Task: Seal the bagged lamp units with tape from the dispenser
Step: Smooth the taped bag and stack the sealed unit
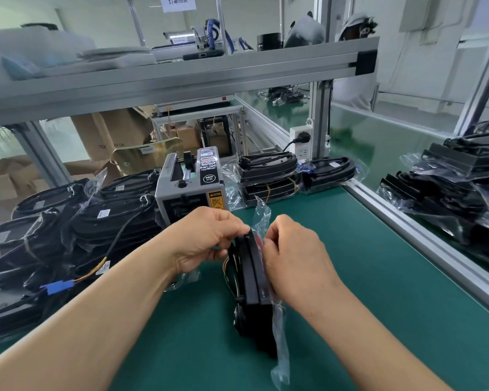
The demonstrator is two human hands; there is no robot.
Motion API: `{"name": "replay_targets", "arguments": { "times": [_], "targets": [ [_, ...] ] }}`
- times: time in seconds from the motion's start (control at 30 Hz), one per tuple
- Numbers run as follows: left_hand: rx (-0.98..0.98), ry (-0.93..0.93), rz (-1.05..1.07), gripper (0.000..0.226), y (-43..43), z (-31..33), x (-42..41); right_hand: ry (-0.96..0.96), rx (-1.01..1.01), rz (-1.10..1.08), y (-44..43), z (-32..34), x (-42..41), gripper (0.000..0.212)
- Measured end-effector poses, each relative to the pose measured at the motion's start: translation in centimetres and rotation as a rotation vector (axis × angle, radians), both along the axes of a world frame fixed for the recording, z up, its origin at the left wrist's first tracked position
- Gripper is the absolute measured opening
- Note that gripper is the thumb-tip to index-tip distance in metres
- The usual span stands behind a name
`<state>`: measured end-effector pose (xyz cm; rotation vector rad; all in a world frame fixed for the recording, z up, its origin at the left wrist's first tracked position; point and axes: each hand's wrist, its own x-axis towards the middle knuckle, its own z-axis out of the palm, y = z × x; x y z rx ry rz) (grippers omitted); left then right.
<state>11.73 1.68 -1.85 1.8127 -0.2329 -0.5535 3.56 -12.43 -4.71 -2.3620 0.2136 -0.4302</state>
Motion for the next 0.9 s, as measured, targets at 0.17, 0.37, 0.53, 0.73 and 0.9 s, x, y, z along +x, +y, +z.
{"name": "replay_targets", "arguments": {
  "times": [0.17,0.37,0.53,0.73,0.9],
  "targets": [
    [0.028,-0.011,0.009,0.020,-0.3,0.2,0.1,0.019,-0.019,0.017,0.0,0.4,-0.2,0.019],
    [0.044,-0.015,-0.011,0.019,-0.4,0.1,0.2,0.007,-0.025,0.025,-0.1,0.3,-0.3,0.017],
    [0.056,-0.022,-0.015,0.018,-0.6,0.0,0.3,-0.004,-0.025,0.031,-0.2,0.4,-0.2,0.018],
    [0.092,-0.058,0.001,0.010,-0.9,-0.2,0.4,-0.020,-0.019,0.044,-0.2,0.3,-0.2,0.018],
    [0.108,-0.111,0.038,0.019,-0.9,-0.9,0.6,-0.032,-0.022,0.045,-0.2,0.1,-0.1,0.017]
  ]
}}
